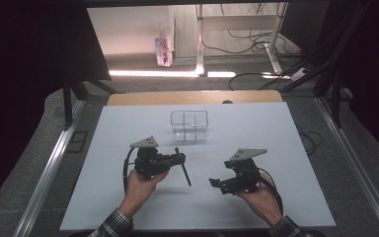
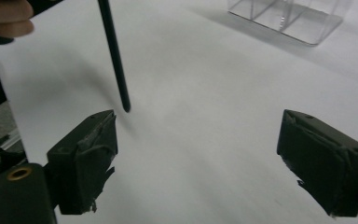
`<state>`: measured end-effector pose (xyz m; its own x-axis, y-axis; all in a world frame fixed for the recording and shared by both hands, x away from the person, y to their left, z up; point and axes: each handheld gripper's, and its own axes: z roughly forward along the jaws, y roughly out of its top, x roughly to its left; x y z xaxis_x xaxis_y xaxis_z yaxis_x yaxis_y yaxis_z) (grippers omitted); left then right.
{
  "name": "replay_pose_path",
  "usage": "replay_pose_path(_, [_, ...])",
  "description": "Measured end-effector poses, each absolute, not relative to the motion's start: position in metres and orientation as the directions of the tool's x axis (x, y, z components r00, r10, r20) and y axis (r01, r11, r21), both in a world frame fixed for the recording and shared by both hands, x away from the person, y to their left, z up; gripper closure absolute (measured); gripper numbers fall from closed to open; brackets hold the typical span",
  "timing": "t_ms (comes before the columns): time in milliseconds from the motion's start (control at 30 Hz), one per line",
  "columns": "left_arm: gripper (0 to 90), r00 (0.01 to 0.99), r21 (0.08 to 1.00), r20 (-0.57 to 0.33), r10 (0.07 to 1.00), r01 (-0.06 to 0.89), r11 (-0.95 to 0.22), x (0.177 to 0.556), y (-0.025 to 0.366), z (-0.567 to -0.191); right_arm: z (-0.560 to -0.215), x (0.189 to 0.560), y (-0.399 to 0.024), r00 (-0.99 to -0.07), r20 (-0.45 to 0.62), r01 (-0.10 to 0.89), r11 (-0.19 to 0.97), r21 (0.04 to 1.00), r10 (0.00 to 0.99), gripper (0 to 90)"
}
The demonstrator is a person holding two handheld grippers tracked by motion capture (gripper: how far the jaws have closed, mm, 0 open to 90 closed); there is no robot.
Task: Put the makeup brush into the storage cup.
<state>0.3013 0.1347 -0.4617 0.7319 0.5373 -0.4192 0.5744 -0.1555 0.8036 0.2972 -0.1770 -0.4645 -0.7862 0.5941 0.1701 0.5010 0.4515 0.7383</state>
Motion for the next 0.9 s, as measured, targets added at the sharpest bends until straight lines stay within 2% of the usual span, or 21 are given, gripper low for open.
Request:
replay_pose_path(67, [83.4, 0.732, 0.806, -0.404, 0.549, 0.569, -0.166, 0.301, 0.135, -0.461, -0.464, 0.298, -0.181, -0.782, 0.16, 0.501, 0.455, 0.736, 0.602, 4.5])
replay_pose_path(200, [83.4, 0.732, 0.809, -0.383, 0.564, 0.56, -0.178, 0.301, 0.137, -0.46, -0.466, 0.299, -0.184, -0.776, 0.152, 0.511, 0.468, 0.72, 0.613, 0.0])
replay_pose_path(600, [83.4, 0.731, 0.815, -0.329, 0.598, 0.54, -0.212, 0.3, 0.137, -0.457, -0.463, 0.3, -0.204, -0.768, 0.148, 0.519, 0.47, 0.714, 0.623, 0.0])
replay_pose_path(900, [83.4, 0.731, 0.82, -0.292, 0.617, 0.523, -0.233, 0.3, 0.137, -0.455, -0.461, 0.295, -0.219, -0.749, 0.107, 0.513, 0.47, 0.718, 0.654, 0.0])
